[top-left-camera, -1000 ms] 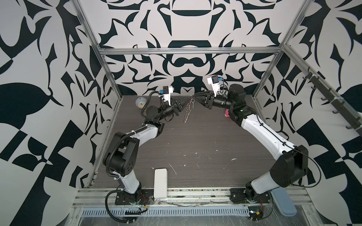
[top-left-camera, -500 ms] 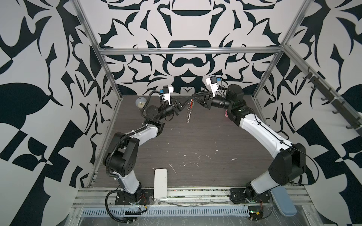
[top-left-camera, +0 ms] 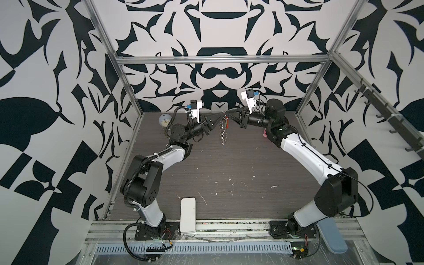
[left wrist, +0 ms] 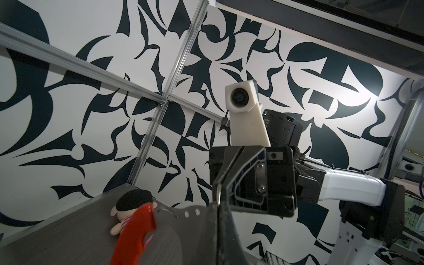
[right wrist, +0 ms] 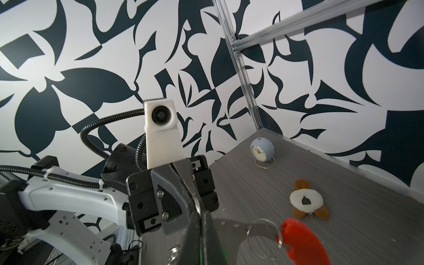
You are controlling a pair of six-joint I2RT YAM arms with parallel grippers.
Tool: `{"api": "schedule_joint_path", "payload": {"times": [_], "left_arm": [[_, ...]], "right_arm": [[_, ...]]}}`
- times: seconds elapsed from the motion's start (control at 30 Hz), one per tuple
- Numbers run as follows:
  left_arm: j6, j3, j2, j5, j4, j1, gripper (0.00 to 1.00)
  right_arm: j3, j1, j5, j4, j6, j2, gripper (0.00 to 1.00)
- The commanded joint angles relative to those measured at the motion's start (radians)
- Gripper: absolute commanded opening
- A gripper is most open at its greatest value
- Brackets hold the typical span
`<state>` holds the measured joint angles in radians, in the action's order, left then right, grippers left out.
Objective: Put the keys on the keyring
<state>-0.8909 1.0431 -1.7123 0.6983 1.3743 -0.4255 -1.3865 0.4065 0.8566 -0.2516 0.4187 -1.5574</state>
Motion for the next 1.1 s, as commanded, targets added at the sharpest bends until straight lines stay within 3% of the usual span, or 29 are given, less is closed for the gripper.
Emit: {"api": "schedule_joint_path", "payload": {"times": [0.0, 0.1, 0.2, 0.3, 0.33, 0.43, 0.57, 0.7, 1.07], "left_arm": [[0.007, 0.038, -0.008, 0.004, 0.062, 0.0, 0.0], [0.058, 0.038, -0.003, 0.061, -0.005, 0.004, 0.0], [0.205, 0.009, 0.043, 0.12, -0.185, 0.017, 0.1], [0.443, -0.002, 0.115, 0.192, -0.492, 0.033, 0.2], [0.574, 0.019, 0.143, 0.231, -0.672, 0.037, 0.22], [1.025, 0.127, 0.216, 0.186, -1.253, 0.036, 0.27], [1.257, 0.249, 0.206, 0.168, -1.561, 0.036, 0.29], [1.294, 0.356, 0.144, 0.205, -1.683, 0.037, 0.29], [1.275, 0.517, 0.01, 0.373, -1.757, 0.037, 0.27]], "right_arm": [[-0.053, 0.015, 0.019, 0.017, -0.035, 0.021, 0.0], [-0.082, 0.018, -0.027, 0.161, -0.148, 0.036, 0.0], [-0.109, 0.018, -0.097, 0.323, -0.292, 0.055, 0.0], [-0.113, 0.019, -0.203, 0.442, -0.436, 0.075, 0.0], [-0.109, 0.021, -0.241, 0.461, -0.48, 0.085, 0.0], [-0.07, 0.021, -0.315, 0.46, -0.57, 0.109, 0.0], [-0.046, 0.023, -0.284, 0.445, -0.612, 0.108, 0.0], [-0.045, 0.033, -0.219, 0.445, -0.607, 0.101, 0.0], [-0.032, 0.051, -0.151, 0.452, -0.595, 0.108, 0.0]]}}
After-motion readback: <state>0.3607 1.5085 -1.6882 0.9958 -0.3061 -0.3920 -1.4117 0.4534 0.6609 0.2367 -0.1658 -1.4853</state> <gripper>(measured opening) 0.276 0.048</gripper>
